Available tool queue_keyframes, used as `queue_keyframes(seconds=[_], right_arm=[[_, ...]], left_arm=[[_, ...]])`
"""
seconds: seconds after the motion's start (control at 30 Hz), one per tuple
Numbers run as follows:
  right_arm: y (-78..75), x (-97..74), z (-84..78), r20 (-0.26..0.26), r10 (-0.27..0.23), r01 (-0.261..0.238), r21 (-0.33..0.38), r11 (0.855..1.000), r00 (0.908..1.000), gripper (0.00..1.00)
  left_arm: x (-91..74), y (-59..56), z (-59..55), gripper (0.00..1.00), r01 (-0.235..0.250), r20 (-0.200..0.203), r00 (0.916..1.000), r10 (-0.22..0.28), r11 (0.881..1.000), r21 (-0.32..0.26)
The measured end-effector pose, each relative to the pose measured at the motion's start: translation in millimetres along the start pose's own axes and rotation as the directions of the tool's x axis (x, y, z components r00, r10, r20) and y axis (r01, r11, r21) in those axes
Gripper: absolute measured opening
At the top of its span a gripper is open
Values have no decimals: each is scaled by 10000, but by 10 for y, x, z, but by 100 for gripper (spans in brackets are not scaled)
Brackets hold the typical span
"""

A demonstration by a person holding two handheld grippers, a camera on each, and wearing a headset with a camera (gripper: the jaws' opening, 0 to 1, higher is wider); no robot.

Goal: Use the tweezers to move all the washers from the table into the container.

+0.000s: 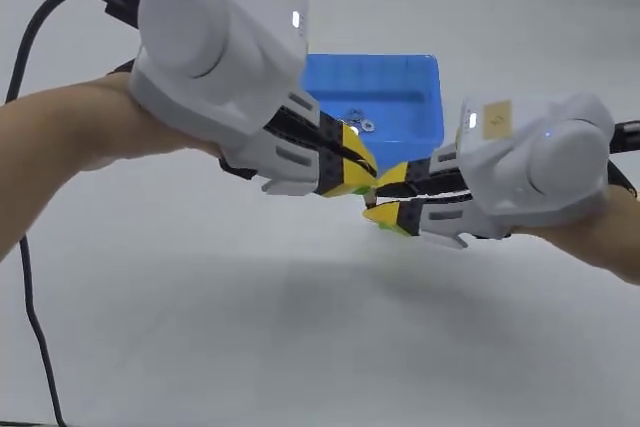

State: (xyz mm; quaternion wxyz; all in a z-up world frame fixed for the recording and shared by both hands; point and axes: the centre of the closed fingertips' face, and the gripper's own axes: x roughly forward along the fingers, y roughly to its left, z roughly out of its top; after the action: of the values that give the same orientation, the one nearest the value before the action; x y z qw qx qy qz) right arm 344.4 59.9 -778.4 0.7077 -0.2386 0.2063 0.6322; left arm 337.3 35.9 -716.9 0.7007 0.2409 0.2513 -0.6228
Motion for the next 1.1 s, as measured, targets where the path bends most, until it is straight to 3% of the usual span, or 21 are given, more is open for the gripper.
queue_keyframes(seconds=[0.63,1.1], right_arm=[[20,43,-48,-43,147,-145,334,9993,9999,13],[33,36,-35,-101,337,-336,98,9994,9994,10]], left_arm=[[41,6,-57,6,131,-37,9999,-132,9993,-337],[68,17,-52,7,412,-342,9985,-427,9983,-417]])
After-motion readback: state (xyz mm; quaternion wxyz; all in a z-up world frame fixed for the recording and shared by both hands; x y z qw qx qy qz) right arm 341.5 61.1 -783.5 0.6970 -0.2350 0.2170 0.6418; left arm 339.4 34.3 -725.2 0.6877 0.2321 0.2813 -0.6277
